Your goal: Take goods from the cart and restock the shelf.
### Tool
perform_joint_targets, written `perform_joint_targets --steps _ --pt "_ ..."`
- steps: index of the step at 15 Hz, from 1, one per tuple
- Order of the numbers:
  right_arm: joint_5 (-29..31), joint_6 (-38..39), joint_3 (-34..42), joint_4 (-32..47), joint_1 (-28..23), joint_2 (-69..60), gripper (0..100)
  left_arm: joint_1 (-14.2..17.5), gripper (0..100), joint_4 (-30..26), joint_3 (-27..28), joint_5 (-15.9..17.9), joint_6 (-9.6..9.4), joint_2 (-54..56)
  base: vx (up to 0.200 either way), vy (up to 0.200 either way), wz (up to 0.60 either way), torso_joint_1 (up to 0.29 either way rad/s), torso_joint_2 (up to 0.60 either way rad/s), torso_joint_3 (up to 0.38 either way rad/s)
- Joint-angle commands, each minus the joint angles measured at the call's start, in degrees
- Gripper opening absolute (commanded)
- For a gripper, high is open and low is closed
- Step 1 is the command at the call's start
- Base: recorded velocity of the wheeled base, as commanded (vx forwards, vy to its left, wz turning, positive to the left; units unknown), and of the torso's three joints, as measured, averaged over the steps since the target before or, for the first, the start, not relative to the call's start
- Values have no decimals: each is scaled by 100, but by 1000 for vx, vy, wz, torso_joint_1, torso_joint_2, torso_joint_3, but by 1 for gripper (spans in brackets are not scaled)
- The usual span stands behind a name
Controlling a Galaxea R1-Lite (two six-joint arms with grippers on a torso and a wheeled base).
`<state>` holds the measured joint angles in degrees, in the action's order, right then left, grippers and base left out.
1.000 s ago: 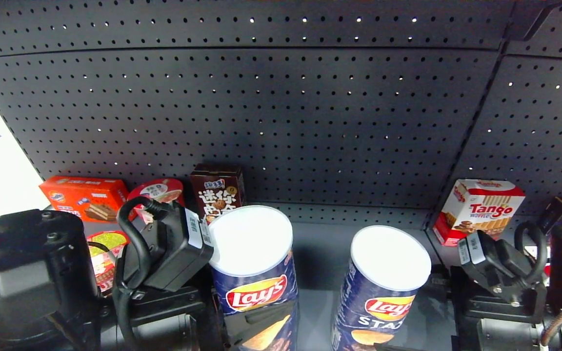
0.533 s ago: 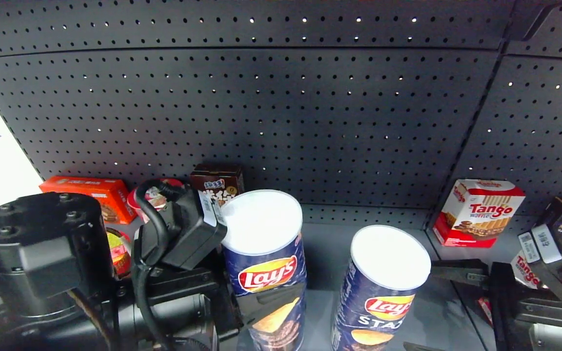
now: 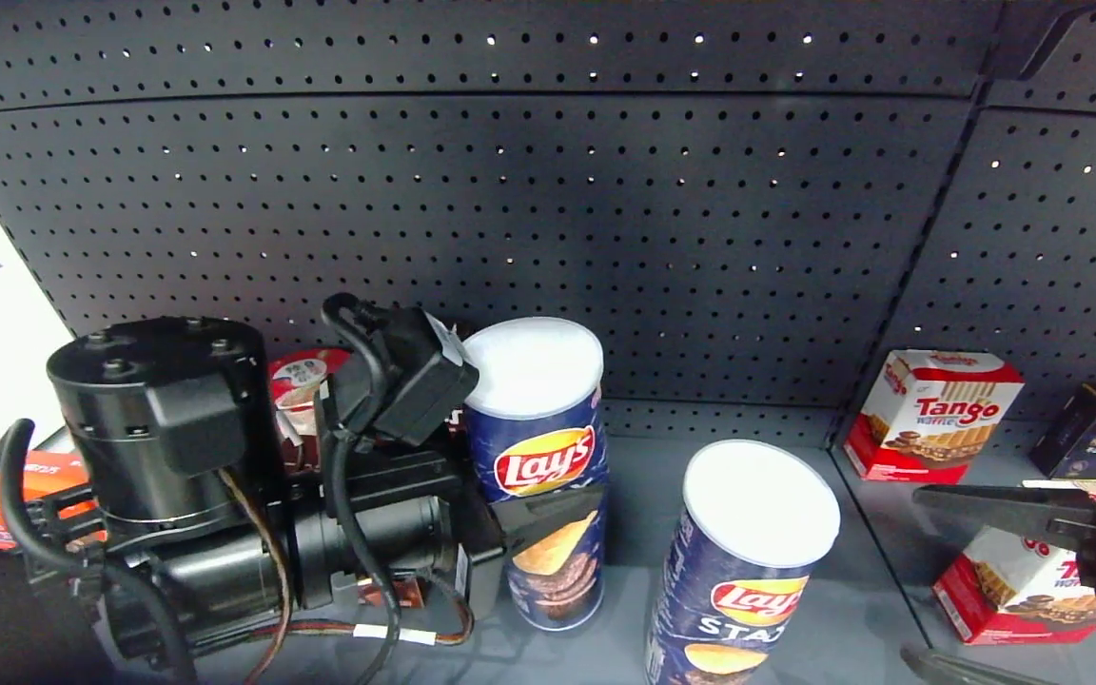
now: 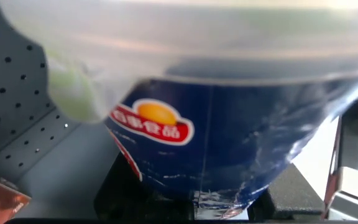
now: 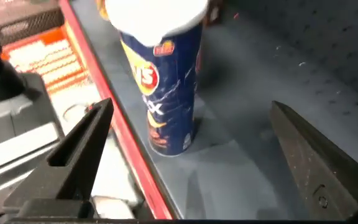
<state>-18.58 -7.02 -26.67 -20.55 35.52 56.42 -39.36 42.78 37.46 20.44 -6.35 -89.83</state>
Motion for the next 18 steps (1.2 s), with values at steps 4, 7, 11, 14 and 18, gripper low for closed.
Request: perform_joint_targets --steps 4,7,11,14,18 --pt "30 148 -40 -45 -19 -280 100 306 0 -6 358 21 -103 -658 0 0 0 0 0 0" --pt "30 157 -22 -54 -54 -289 100 517 0 11 534 153 -226 -1045 0 0 0 0 0 0" --pt "30 148 -66 -54 -46 -245 100 561 0 -15 1316 197 -384 -1871 0 0 0 0 0 0" --pt "21 148 13 -54 -46 -289 100 535 0 -33 2116 153 -367 -2302 0 0 0 0 0 0" --pt "12 148 57 -54 -46 -307 100 526 0 -103 2591 83 -384 -2662 0 0 0 0 0 0"
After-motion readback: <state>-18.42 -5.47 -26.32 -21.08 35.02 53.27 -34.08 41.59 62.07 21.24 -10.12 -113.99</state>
